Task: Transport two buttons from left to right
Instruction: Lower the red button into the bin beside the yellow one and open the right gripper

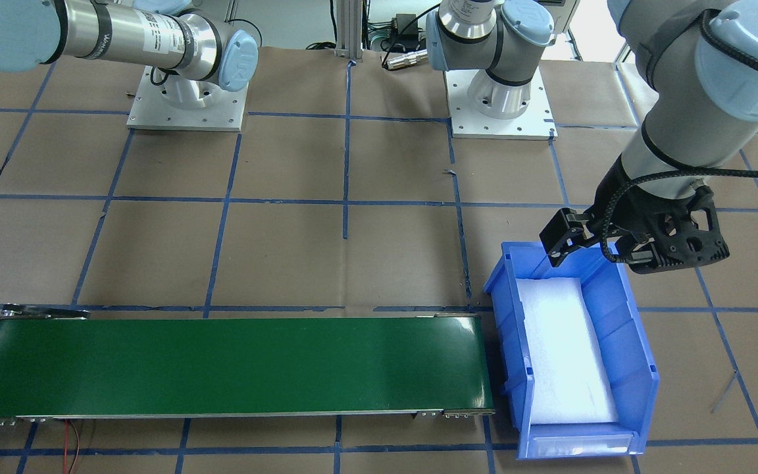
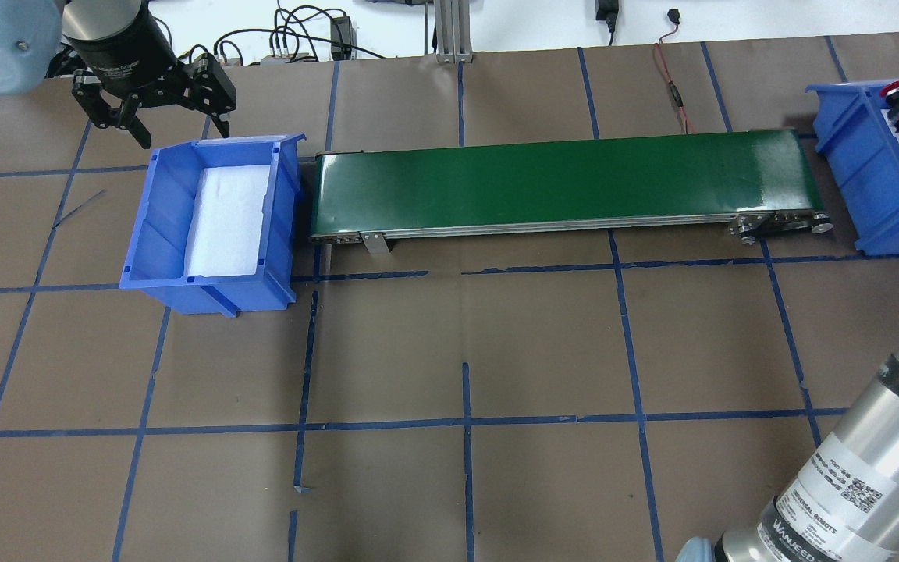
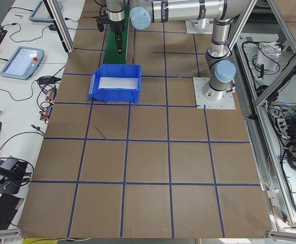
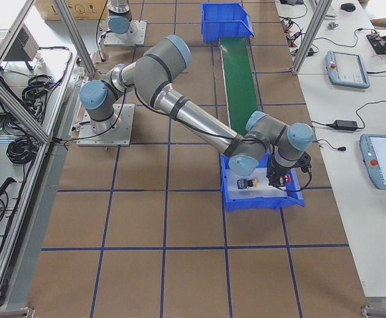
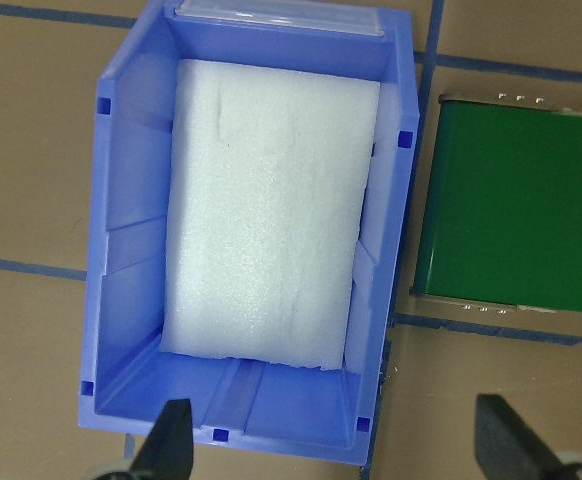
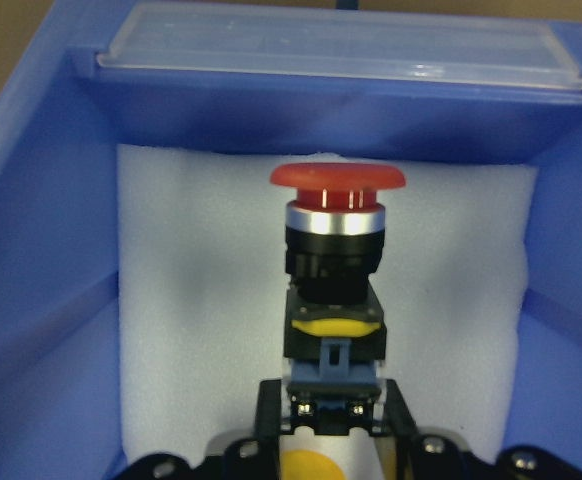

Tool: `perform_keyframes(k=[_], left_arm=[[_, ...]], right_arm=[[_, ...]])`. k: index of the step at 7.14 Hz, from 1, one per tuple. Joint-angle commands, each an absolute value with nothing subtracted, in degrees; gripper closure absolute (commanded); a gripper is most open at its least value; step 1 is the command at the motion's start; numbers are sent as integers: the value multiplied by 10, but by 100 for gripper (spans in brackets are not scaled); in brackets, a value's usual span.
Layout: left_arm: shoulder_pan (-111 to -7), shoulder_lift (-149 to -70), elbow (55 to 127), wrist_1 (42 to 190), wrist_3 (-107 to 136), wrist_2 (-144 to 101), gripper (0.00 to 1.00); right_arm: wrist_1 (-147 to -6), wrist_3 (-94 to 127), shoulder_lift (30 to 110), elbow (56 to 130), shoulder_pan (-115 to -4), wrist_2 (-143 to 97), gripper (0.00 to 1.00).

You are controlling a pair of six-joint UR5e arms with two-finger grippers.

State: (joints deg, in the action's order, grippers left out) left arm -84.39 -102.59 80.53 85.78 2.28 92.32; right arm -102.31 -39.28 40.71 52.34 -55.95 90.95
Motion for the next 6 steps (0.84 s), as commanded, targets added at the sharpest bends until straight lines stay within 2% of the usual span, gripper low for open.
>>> perform_keyframes(k=[1,2,6], left_arm=[[-845,-1027,806,858,23,923,0],[-845,-1027,806,857,23,922,0],[-844,-1027,806,855,27,916,0]], right_arm=[[-1021,-392,404,523,-560,907,60],[-1021,-395,401,523,-559,893,52],[-1020,-396,406,521,-558,892,51]])
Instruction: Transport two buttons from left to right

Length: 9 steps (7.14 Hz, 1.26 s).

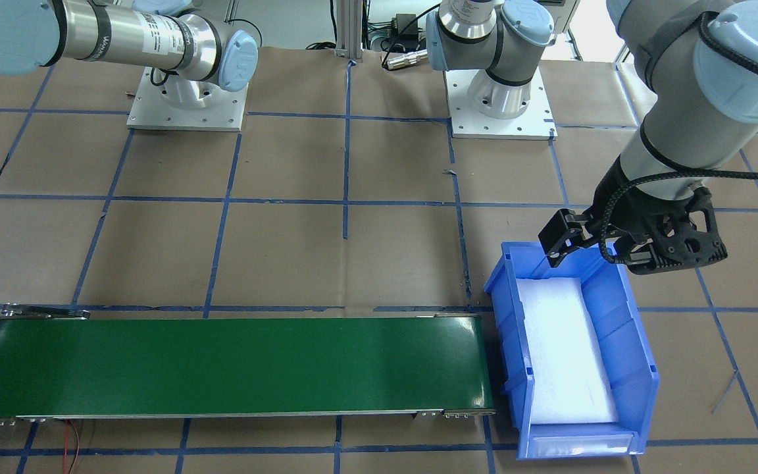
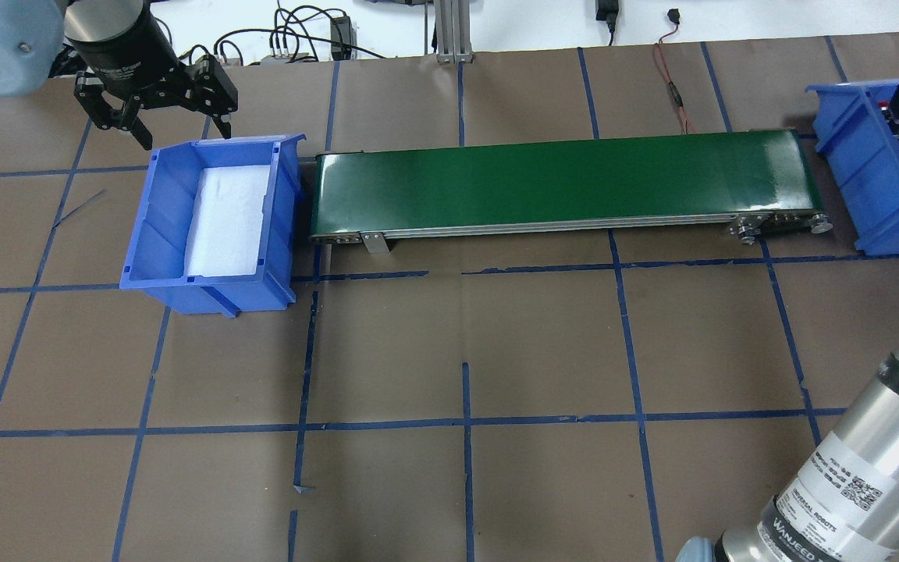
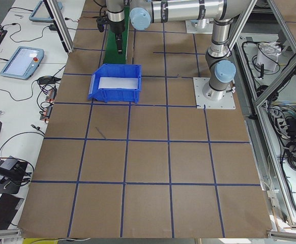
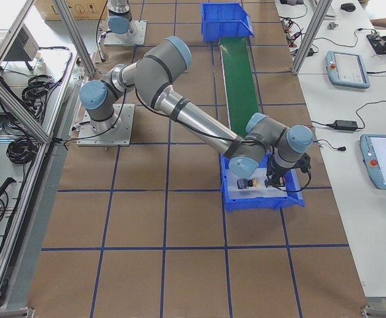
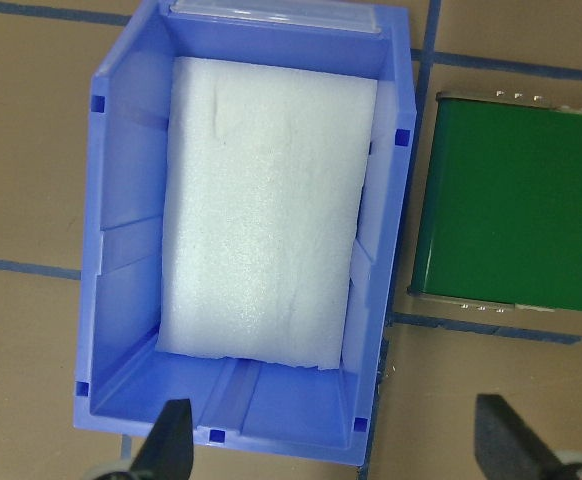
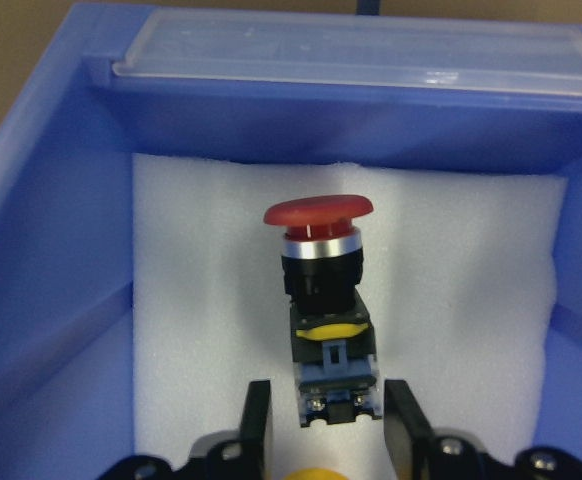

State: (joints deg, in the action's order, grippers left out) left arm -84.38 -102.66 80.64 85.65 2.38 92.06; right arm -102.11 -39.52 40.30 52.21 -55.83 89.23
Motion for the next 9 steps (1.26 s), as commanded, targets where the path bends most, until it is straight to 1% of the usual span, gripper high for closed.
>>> perform_keyframes(k=[1,2,3,4,6,7,8,9], left_arm=[[-844,-1027,808,855,28,914,0],[-844,-1027,808,856,27,914,0],[-844,-1027,808,855,28,914,0],[-844,-1027,808,855,27,915,0],[-843,-1026,808,856,22,919,0],[-841,-1027,807,855,23,914,0],[-841,-1027,808,855,22,916,0],[-841,-1027,807,855,23,914,0]], right_arm=[[-1007,-396,420,519,-558,893,51],[-975,-396,449,517,-560,893,49],[-949,-396,480,518,-571,892,40],[-947,-392,499,521,-608,896,31],[-918,-324,532,524,-670,896,27],[-899,-269,554,532,-710,896,27],[-890,-208,585,558,-744,896,26],[-883,-181,630,614,-762,895,23]])
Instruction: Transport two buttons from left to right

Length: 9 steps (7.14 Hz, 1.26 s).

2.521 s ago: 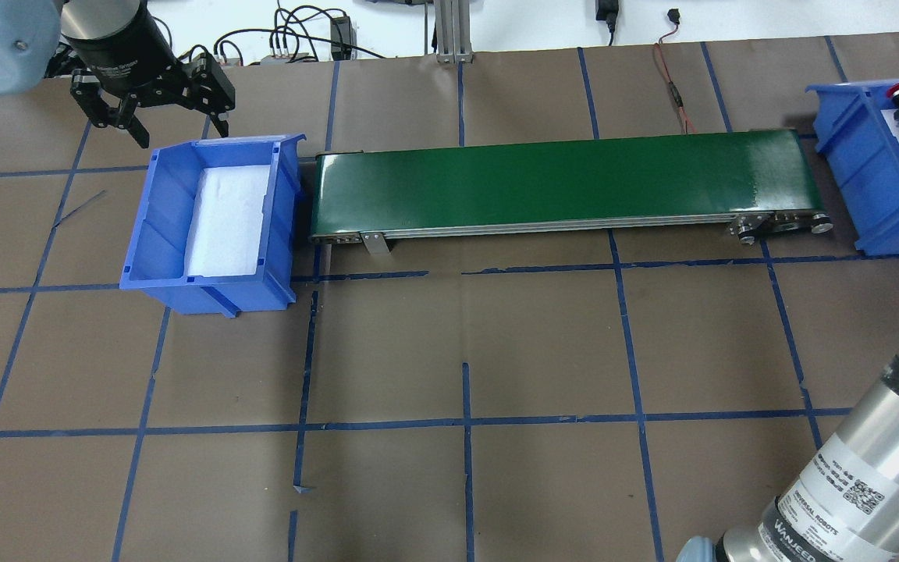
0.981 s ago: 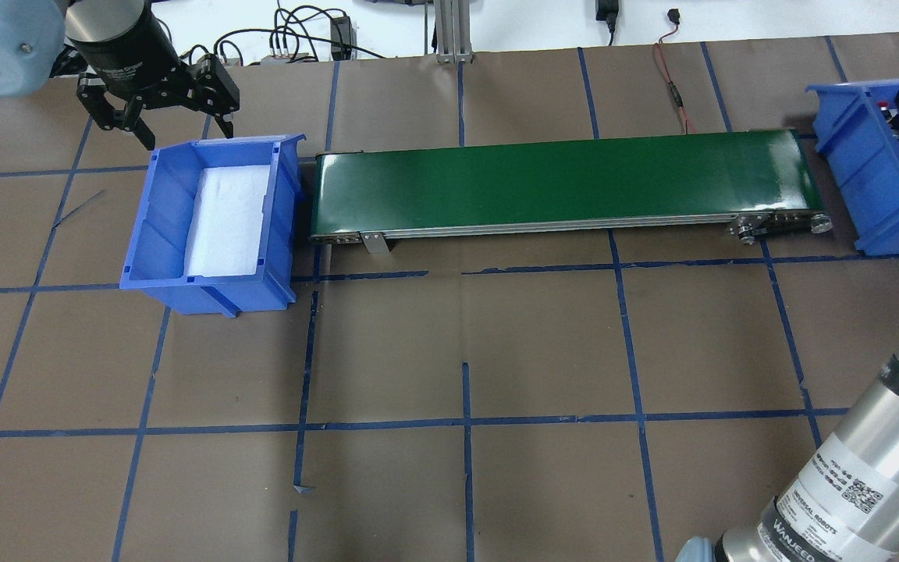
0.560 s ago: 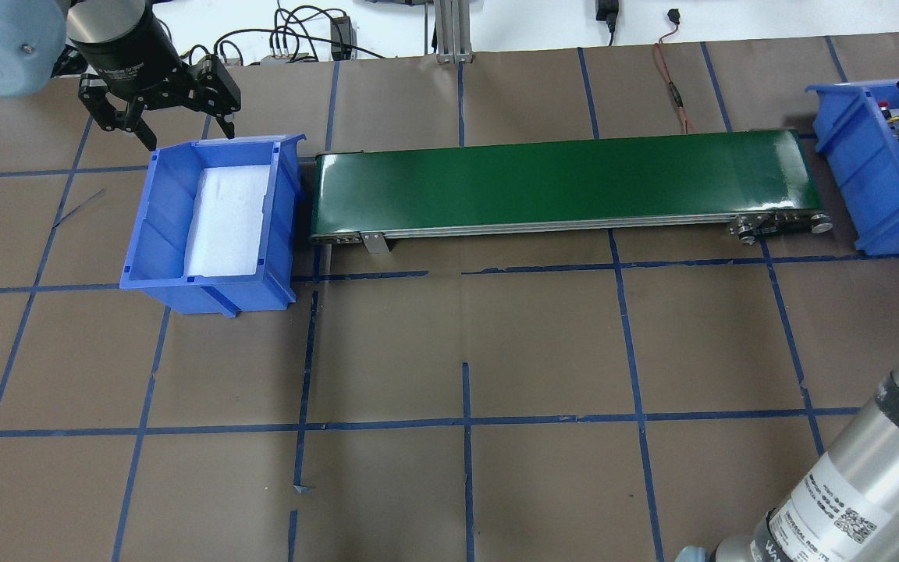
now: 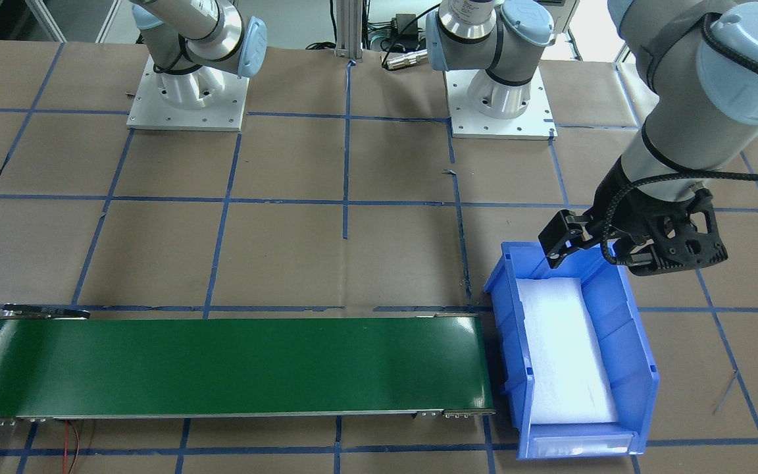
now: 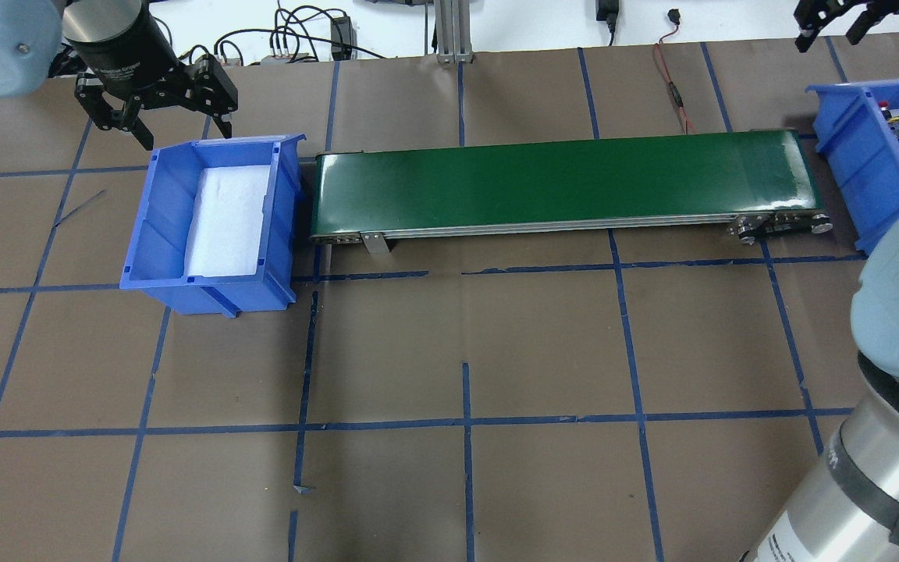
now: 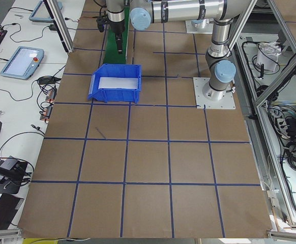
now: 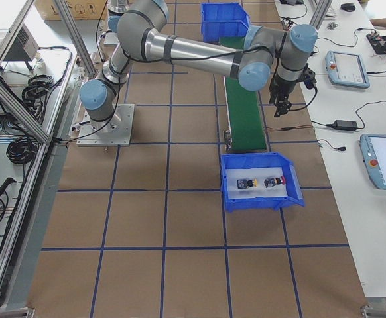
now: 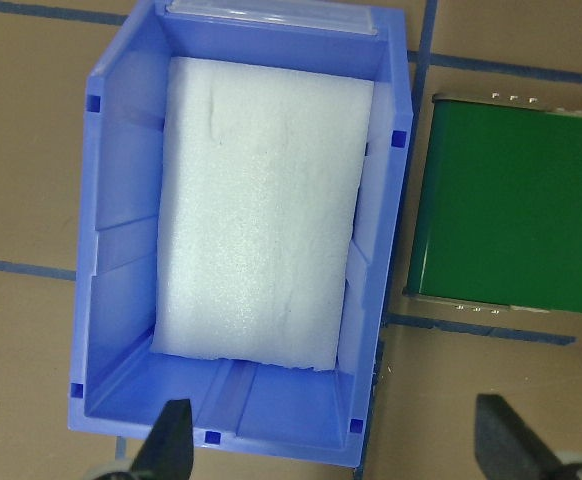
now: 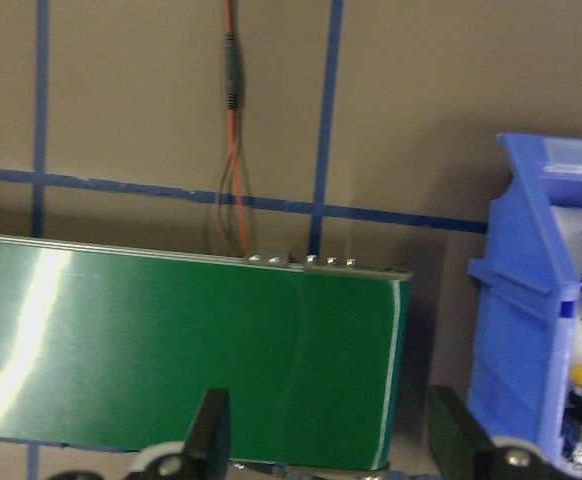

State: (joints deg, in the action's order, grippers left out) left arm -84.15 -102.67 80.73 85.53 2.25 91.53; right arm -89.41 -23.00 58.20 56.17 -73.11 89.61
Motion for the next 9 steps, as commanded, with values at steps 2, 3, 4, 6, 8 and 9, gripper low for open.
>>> perform_keyframes(k=[2,3,4,6,8,9], left_arm=[[-840,-1030,804,854,24,914,0],[-843,-1029,808,854,24,914,0],[-843,-1031,806,854,25,914,0],[-843,-1031,807,854,24,914,0],[-844,-1017,809,858,23,921,0],[-845,-1015,810,862,22,922,0]], right_arm=[[-890,-175,726,762,-777,891,0],[-891,-176,766,801,-780,891,0],[-893,-178,791,809,-787,892,0],[-896,-174,795,805,-858,905,0],[-924,-116,810,809,-899,917,1],[-921,-90,816,809,-900,918,0]])
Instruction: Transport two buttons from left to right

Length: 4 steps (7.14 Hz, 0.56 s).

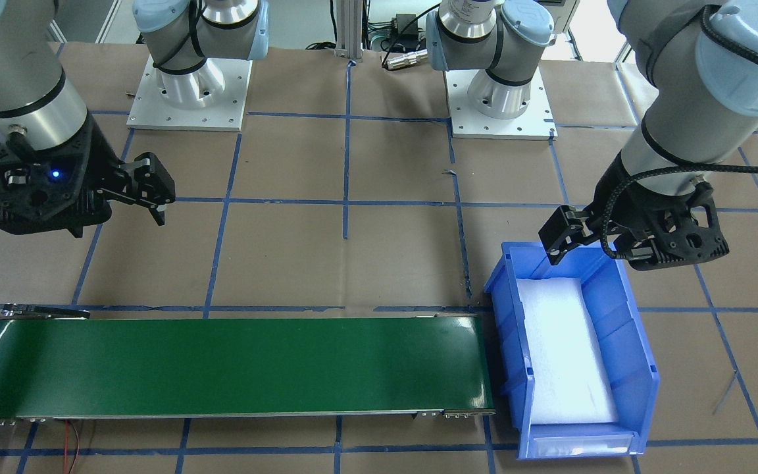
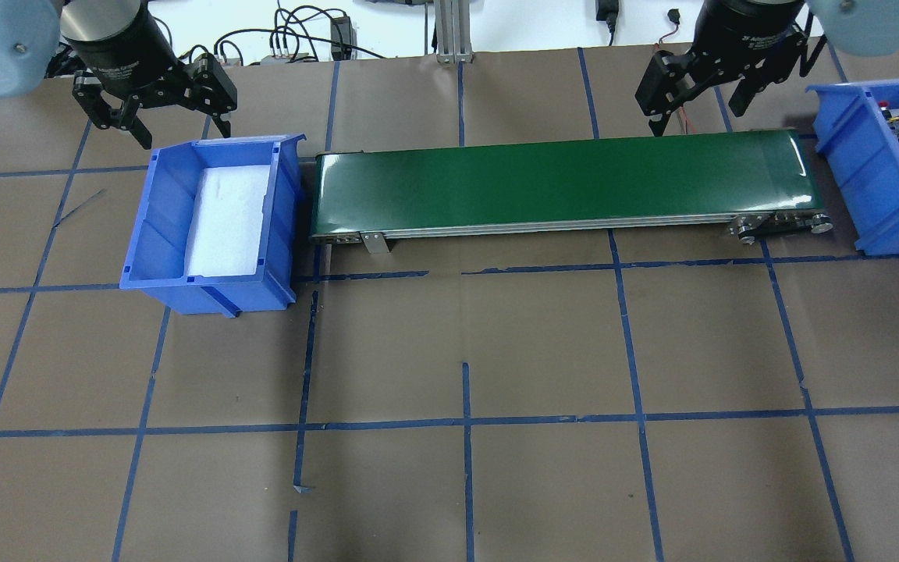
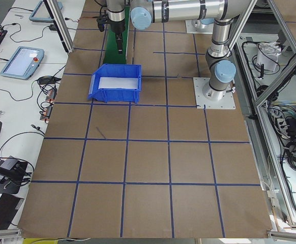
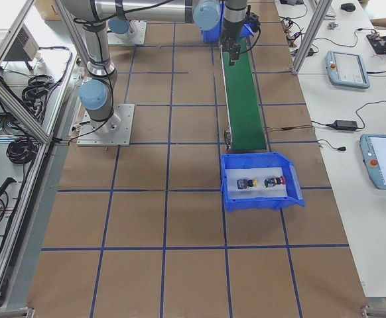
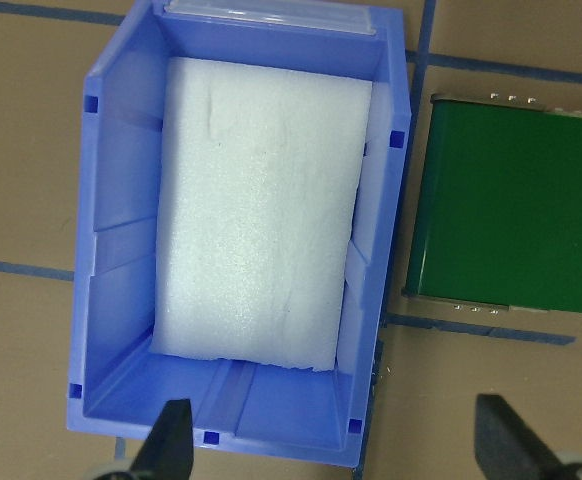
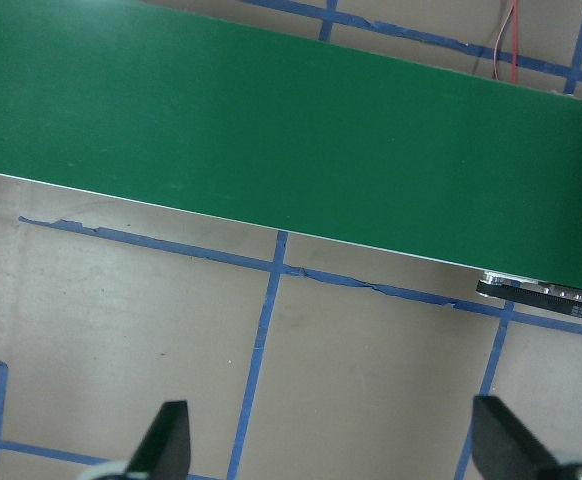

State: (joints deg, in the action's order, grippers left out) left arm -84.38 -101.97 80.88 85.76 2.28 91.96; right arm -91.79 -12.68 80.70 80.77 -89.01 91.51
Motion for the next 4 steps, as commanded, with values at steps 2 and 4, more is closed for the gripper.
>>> perform_keyframes(k=[2,4], left_arm=[[-846,-1008,818,864,23,917,0],[-832,-1014,812,903,22,923,0]], right_arm=[[-912,-49,831,811,-900,911,0],[-911,-39,836,816,-900,907,0]])
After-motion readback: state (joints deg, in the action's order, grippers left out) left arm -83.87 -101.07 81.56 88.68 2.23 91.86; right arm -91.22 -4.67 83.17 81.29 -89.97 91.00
